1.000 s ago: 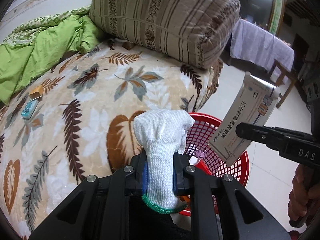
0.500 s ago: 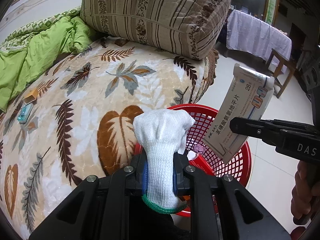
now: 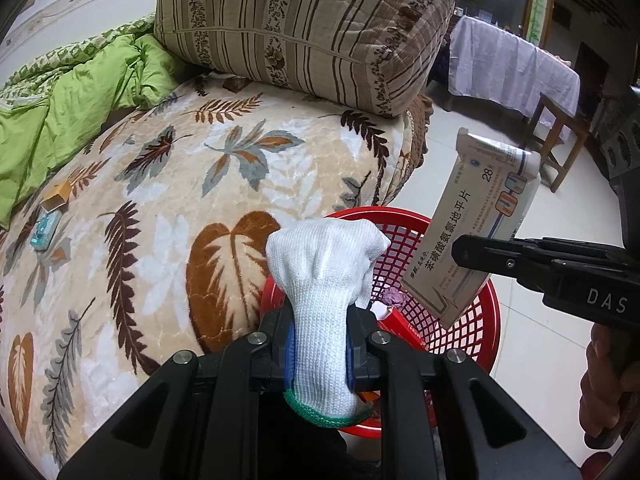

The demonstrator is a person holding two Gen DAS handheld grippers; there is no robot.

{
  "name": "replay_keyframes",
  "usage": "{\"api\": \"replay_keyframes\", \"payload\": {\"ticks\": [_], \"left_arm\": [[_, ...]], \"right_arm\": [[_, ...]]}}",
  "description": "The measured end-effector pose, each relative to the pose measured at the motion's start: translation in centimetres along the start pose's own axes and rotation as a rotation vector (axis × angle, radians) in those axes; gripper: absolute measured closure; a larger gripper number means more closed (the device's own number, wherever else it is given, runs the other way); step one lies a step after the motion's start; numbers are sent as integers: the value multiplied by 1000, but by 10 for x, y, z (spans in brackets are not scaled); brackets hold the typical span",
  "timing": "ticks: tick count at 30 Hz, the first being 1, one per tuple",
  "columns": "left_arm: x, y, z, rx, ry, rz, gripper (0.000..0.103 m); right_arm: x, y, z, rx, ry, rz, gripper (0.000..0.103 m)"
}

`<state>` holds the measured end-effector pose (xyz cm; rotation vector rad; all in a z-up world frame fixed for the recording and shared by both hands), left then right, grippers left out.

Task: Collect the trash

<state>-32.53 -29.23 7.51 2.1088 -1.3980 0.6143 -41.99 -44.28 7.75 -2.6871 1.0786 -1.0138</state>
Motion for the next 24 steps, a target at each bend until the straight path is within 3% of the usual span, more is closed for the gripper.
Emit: {"api": "replay_keyframes", "payload": {"ticks": [6, 11, 18, 21, 24], "left_arm": [[1, 2, 2, -13, 0, 11, 84], [1, 5, -1, -16, 13, 17, 64], [2, -1, -14, -18, 45, -8, 51], [3, -9, -32, 14, 99, -21, 37], [3, -23, -56, 67, 154, -36, 29]], "right_arm": [[0, 4, 2, -20, -8, 6, 89], [0, 6, 2, -32, -11, 11, 88], [2, 3, -7, -60, 18, 7, 82], [6, -6, -17, -120, 56, -15, 75], [10, -22, -32, -196, 132, -56, 56]]}}
Point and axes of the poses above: each gripper's, at about its wrist camera, not at the fingertips, and z roughly the way its jaws point, y to its right, x to its top, the point moved 1 cm from there along z, roughly the way its jaws point, and after that the axes turned 11 degrees about -x, right-handed, at the moved point
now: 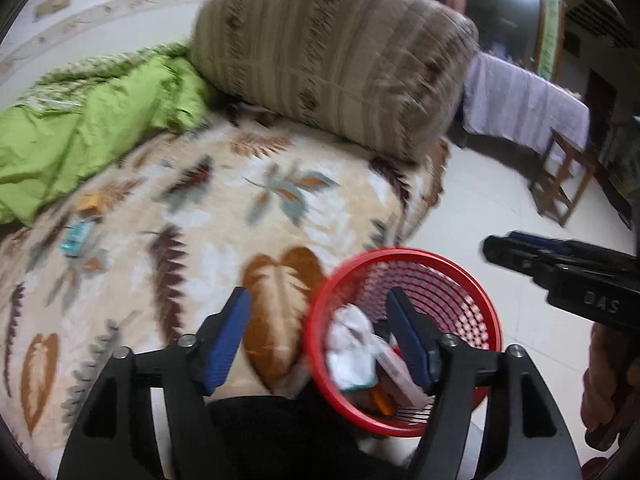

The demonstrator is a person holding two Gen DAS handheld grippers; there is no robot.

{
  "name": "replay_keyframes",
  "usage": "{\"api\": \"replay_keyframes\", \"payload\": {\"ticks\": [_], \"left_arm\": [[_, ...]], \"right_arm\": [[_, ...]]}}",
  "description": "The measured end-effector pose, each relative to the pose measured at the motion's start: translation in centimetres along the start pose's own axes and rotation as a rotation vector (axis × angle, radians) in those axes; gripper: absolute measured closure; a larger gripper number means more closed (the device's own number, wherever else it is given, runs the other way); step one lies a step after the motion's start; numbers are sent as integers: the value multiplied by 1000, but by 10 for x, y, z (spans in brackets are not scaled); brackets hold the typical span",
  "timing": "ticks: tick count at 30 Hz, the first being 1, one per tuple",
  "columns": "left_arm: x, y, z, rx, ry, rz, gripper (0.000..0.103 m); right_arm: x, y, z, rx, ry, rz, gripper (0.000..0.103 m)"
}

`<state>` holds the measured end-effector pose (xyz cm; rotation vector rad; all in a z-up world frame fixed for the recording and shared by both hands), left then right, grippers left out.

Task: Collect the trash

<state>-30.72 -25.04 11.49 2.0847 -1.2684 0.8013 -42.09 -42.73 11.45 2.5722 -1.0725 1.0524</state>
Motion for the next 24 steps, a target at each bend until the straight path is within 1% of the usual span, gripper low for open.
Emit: {"api": "replay_keyframes", "payload": {"ticks": [2, 4, 5, 6, 7, 8, 9, 11, 12, 14, 15, 17, 18, 20, 24], "left_arm": [[0, -10, -15, 24, 34, -8, 22], [-2, -21, -29, 62, 59, -15, 18], [-5, -27, -37, 82, 71, -16, 15], [-7, -33, -42, 101, 75, -19, 13], [-11, -39, -49, 124, 80, -24, 11], [-15, -43, -55, 141, 87, -27, 10], [-18, -47, -60, 158, 92, -30, 7], [-26, -55, -70, 210, 103, -42, 5], [-29, -58, -74, 223, 109, -44, 4], [-36, -64, -83, 261, 123, -59, 2], [-39, -67, -88, 294, 132, -65, 0], [-42, -71, -94, 347, 145, -67, 0], [-42, -72, -96, 358, 143, -68, 0], [-45, -76, -99, 359, 143, -75, 0], [-47, -83, -101, 334, 143, -99, 0]], "right_arm": [[4, -11, -12, -85, 60, -30, 39], [5, -26, -24, -144, 111, -51, 30], [5, -29, -26, -154, 122, -51, 27], [4, -36, -31, -191, 143, -41, 23], [2, -39, -35, -226, 162, -25, 13], [-3, -44, -44, -262, 208, 3, 4], [-8, -46, -51, -253, 247, 26, 2], [-16, -50, -64, -192, 312, 73, 1], [-18, -52, -66, -185, 319, 83, 1], [-22, -63, -66, -226, 294, 85, 1], [-24, -70, -63, -239, 274, 69, 1], [-30, -78, -58, -225, 240, 42, 1], [-32, -82, -53, -226, 213, 25, 1], [-35, -88, -49, -226, 186, 6, 1], [-38, -90, -42, -240, 172, -11, 1]]}}
Point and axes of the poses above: each gripper's, at about its wrist camera, not at the fingertips, and z roughly the way its jaws point, y to its right, x to its top, the point moved 1 cm from there along z, roughly the way its jaws point, and after that the axes turned 11 degrees about -x, right-handed, at the moved point
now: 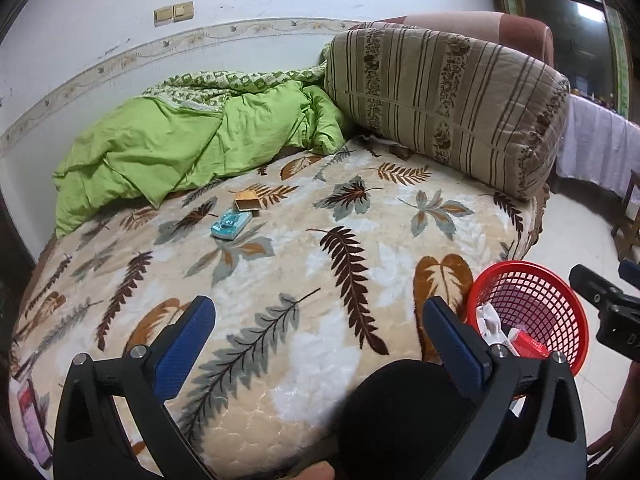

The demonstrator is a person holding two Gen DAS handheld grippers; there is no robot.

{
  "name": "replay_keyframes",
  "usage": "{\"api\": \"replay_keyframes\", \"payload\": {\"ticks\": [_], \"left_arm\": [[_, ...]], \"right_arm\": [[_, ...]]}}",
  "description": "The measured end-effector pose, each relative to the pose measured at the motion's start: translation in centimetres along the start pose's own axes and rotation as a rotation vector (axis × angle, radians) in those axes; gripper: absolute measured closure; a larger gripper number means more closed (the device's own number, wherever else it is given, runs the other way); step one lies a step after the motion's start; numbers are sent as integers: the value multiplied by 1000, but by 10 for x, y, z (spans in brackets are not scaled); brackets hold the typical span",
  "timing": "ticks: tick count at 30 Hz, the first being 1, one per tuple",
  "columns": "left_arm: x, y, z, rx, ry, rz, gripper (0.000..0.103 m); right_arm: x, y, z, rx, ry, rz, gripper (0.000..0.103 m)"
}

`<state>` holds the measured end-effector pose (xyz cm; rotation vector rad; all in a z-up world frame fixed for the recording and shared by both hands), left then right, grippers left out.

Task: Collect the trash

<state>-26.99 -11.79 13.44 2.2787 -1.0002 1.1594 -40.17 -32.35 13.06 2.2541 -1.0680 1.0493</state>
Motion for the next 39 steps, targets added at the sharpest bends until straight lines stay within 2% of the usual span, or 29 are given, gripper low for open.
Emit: {"api": "replay_keyframes", "payload": {"ticks": [8, 19, 39], "left_arm": [[-1, -3, 14, 0, -61, -13, 0], [-1, -7, 11, 40, -52, -30, 0], [-2, 5, 9, 32, -47, 14, 0]], "right_arm": [[-3, 0, 6, -18, -35, -5, 1], [-3, -2, 7, -15, -42, -13, 1], [-4, 1, 6, -18, -49, -6, 1]]}}
Point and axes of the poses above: each gripper's, at about its wrist camera, not at the fingertips, and z roughly the way its jaws point, y to its right, x to its top, the point moved 1 cm from there along z, roughly the way its jaws point, and after that the axes turned 11 degrees about -x, right-handed, at the moved point
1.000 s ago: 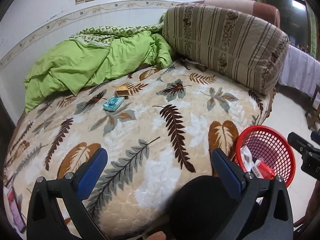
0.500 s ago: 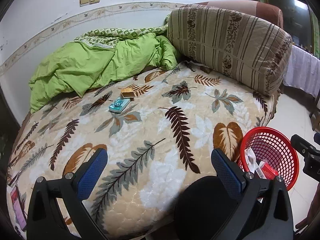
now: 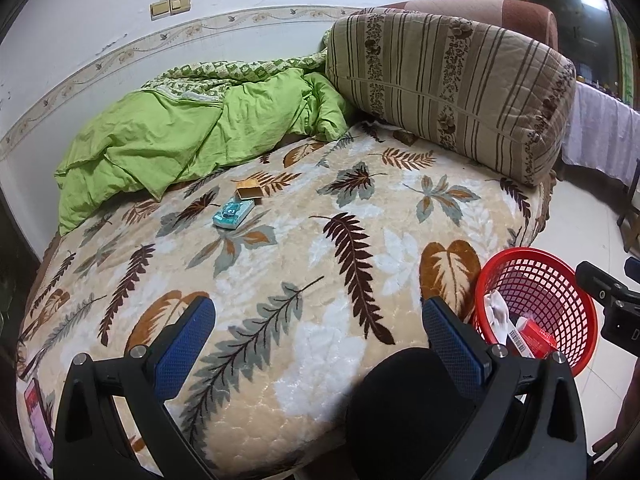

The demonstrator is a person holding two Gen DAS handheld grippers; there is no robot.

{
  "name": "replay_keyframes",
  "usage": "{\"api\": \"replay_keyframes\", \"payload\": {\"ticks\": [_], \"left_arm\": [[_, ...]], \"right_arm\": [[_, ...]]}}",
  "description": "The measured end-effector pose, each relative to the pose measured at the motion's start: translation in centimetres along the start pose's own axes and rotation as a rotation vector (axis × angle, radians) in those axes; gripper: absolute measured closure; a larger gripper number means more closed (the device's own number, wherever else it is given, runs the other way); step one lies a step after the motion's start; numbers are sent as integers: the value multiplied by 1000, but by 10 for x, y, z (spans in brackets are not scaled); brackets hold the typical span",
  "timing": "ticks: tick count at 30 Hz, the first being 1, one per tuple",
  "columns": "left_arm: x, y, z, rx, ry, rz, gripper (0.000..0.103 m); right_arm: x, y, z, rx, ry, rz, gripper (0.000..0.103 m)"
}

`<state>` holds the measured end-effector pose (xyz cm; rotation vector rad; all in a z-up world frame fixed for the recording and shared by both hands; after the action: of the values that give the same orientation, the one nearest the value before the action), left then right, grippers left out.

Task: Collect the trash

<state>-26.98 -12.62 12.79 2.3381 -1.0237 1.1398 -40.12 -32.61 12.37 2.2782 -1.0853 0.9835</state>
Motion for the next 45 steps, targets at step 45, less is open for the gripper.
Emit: {"api": "replay_keyframes", "payload": {"ticks": [45], "left_arm": [[1, 8, 1, 5, -2, 8, 0]], "right_arm": [[-3, 2, 3, 1, -12, 2, 1]]}}
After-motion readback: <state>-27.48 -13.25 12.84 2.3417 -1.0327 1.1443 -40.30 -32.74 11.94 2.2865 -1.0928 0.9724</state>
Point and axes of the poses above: each gripper's, at about its wrist camera, not at the fingertips, and z roughly the way its jaws point, y to its right, x to its top, the point moved 1 cm from there along z, roughly the way its jaws point, and after that the axes turned 11 degrees about -x, right-handed, at the moved point
